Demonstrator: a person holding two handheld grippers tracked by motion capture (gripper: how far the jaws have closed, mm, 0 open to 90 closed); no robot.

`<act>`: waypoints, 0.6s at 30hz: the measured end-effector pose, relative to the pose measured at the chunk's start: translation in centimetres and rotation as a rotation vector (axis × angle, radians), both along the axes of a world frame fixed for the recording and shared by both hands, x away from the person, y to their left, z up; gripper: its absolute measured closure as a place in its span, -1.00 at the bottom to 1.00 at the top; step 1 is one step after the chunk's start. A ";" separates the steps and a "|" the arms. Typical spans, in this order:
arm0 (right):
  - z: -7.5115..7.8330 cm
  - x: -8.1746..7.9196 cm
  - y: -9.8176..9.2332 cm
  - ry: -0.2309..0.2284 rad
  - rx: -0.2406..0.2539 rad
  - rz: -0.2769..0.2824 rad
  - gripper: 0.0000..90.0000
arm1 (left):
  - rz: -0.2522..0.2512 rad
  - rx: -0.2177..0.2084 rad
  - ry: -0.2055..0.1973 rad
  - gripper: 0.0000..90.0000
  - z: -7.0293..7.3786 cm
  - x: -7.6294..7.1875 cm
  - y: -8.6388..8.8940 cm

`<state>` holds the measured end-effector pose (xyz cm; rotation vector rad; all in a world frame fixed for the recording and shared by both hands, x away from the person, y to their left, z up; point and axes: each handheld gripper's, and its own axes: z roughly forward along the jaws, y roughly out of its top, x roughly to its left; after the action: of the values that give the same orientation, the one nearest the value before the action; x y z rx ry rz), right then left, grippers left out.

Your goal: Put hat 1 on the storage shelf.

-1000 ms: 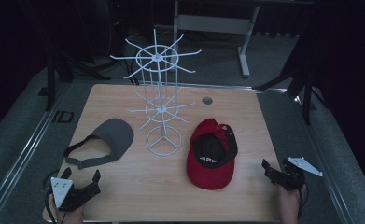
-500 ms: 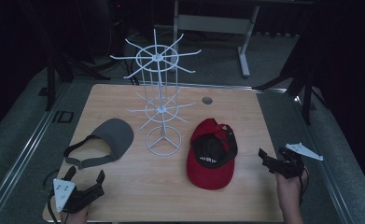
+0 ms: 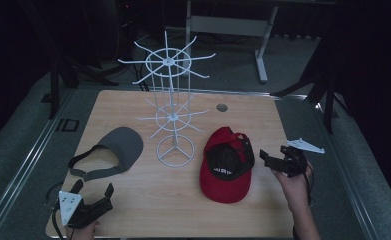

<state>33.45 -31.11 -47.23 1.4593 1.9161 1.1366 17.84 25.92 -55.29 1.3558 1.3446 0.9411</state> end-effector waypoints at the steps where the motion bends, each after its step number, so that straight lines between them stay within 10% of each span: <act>1: -0.1 0.3 0.3 0.009 0.004 0.012 -0.73 | 0.002 0.002 0.001 -0.97 0.0 0.0 0.0; 18: -3.4 4.9 5.1 0.120 -0.053 0.062 -0.68 | -0.015 -0.010 0.017 -0.97 0.0 0.0 -0.1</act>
<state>38.37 -26.00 -50.59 1.4795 2.0702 1.0373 17.86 25.80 -55.24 1.3668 1.3484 0.9137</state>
